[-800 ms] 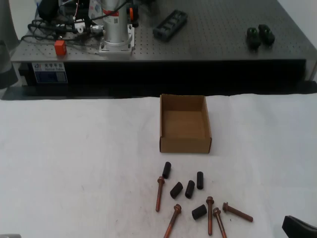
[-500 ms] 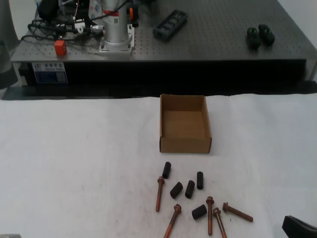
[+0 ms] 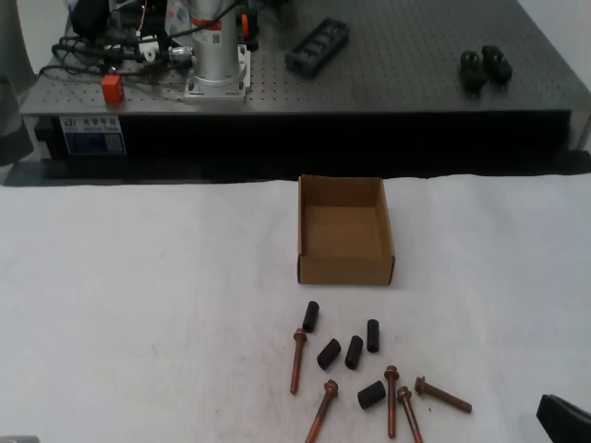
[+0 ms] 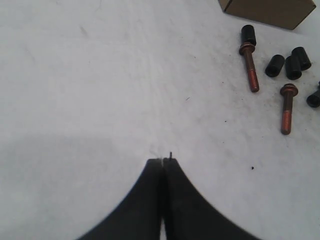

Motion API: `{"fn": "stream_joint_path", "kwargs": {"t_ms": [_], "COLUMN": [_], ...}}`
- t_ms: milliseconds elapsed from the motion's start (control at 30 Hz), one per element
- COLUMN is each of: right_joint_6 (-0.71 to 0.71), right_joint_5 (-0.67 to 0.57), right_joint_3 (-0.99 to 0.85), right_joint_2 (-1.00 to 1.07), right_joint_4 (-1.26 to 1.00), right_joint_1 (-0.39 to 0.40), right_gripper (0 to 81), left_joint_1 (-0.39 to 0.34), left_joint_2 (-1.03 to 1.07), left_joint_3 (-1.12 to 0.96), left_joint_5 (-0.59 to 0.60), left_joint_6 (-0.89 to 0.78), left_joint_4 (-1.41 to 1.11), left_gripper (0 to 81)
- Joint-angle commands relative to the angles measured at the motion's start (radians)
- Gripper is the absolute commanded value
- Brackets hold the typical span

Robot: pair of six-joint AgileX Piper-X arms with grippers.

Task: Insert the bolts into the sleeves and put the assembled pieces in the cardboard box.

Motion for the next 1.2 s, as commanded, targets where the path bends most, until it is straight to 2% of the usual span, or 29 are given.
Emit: {"fn": "stream_joint_path", "kwargs": {"t_ms": [0,133,233,333,433,567,633,700,767,833,900,1033,1100,1167], "right_joint_6": [0.005,0.029,0.163,0.206,0.299,0.341,0.349,0.284,0.199,0.068,-0.112,-0.481,-0.583,-0.640], "right_joint_5": [0.004,-0.004,-0.012,-0.023,-0.077,-0.220,-0.274,-0.337,-0.375,-0.401,-0.384,-0.106,-0.018,0.011], "right_joint_3": [-0.002,-0.002,-0.002,-0.002,-0.002,-0.008,-0.043,-0.108,-0.180,-0.287,-0.402,-0.641,-0.732,-0.789], "right_joint_2": [-0.007,-0.007,-0.007,-0.007,-0.007,0.048,0.126,0.265,0.395,0.546,0.684,0.974,1.107,1.211], "right_joint_4": [-0.037,-0.054,-0.067,-0.092,-0.232,-0.532,-0.535,-0.496,-0.436,-0.317,-0.159,0.210,0.303,0.355], "right_joint_1": [-0.006,-0.006,-0.006,-0.006,-0.006,-0.006,-0.006,-0.006,-0.006,-0.006,0.004,0.057,0.086,0.119], "right_gripper": [2.7,2.7,2.7,2.7,2.7,0.4,8.0,18.7,24.3,24.4,24.4,24.4,24.4,24.4], "left_joint_1": [-0.002,-0.002,-0.002,-0.002,-0.002,-0.002,-0.002,-0.002,-0.002,-0.002,-0.002,-0.002,-0.002,-0.002], "left_joint_2": [-0.009,-0.009,-0.009,-0.009,-0.009,-0.008,-0.001,0.019,0.060,0.112,0.177,0.311,0.387,0.455], "left_joint_3": [-0.012,-0.012,-0.012,-0.012,-0.012,-0.012,-0.012,-0.016,-0.035,-0.063,-0.101,-0.193,-0.241,-0.279], "left_joint_5": [-0.007,-0.007,-0.007,-0.008,0.020,0.131,0.147,0.150,0.152,0.156,0.165,0.192,0.209,0.217], "left_joint_6": [-0.017,-0.017,-0.017,-0.022,-0.062,-0.070,-0.059,-0.047,-0.047,-0.047,-0.009,0.093,0.119,0.130], "left_joint_4": [-0.011,-0.011,-0.011,-0.014,-0.058,-0.230,-0.318,-0.383,-0.389,-0.387,-0.387,-0.387,-0.387,-0.387], "left_gripper": [0.6,0.6,0.6,0.6,0.6,0.8,6.8,17.3,26.3,30.0,29.3,29.3,29.3,29.4]}}
